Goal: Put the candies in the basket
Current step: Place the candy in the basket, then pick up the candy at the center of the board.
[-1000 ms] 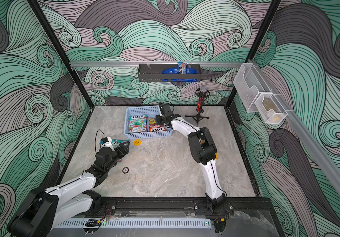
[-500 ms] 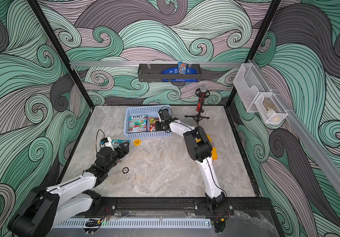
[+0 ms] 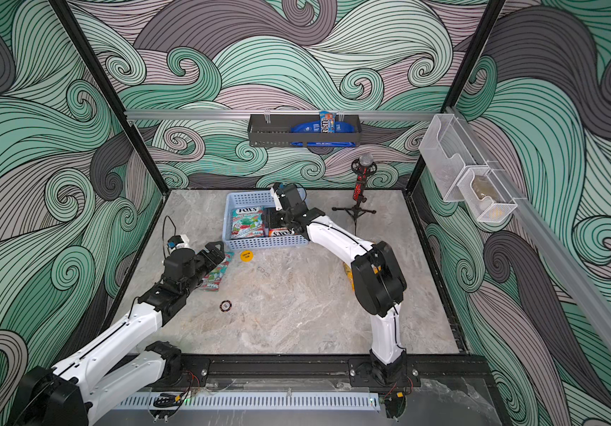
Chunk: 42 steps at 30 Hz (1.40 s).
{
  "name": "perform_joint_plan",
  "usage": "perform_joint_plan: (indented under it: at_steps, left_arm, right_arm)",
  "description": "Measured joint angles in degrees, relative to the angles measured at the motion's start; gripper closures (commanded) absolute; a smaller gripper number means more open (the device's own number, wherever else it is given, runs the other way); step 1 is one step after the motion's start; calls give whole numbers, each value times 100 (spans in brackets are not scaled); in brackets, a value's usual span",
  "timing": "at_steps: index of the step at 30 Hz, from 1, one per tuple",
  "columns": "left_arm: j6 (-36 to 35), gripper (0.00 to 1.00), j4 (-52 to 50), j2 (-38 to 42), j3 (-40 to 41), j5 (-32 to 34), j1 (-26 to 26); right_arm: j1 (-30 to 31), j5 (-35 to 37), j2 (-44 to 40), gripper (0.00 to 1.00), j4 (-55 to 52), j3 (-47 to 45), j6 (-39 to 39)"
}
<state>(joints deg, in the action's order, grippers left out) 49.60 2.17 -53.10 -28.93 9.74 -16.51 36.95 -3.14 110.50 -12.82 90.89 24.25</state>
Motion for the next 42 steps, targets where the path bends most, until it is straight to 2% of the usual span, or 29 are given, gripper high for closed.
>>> perform_joint_plan:
  at_steps: [3,10,13,16,22,27,30,38,40,42]
  left_arm:
    - [-22,5,-503,70,-385,-643,748]
    - [-293,5,-1067,-96,-452,-2481,3045]
    - [-485,4,-1252,-238,-341,-2955,3901]
    - [-619,3,-1401,-260,-179,-3211,4487]
    - [-807,3,-1532,-166,-55,-3556,4765]
    - [-905,3,-1541,-96,-55,-3681,4795]
    - [-922,3,-1547,-122,-55,-3770,4800]
    - [-1014,4,-1552,-315,-55,-4048,4802]
    - [-1023,4,-1541,-369,-55,-4164,4806]
    - [-1025,5,-1519,-426,-55,-4284,4809]
  right_arm:
    - [424,-9,-323,29,350,-599,302]
    - [1270,-177,-455,27,1539,-2044,1388]
    - [1598,-96,-210,27,1904,-2068,1818]
    - [1858,-24,295,29,2214,-1742,2096]
    - [2006,-31,1513,32,2428,-1047,2455]
    - [2011,-11,2037,35,2490,-452,2575]
    - [2061,33,2308,44,2371,-76,2564]
    - [2192,251,2726,92,2297,385,2465]
    - [2192,286,2728,99,2291,385,2400]
    - [2192,302,2699,100,2284,365,2361]
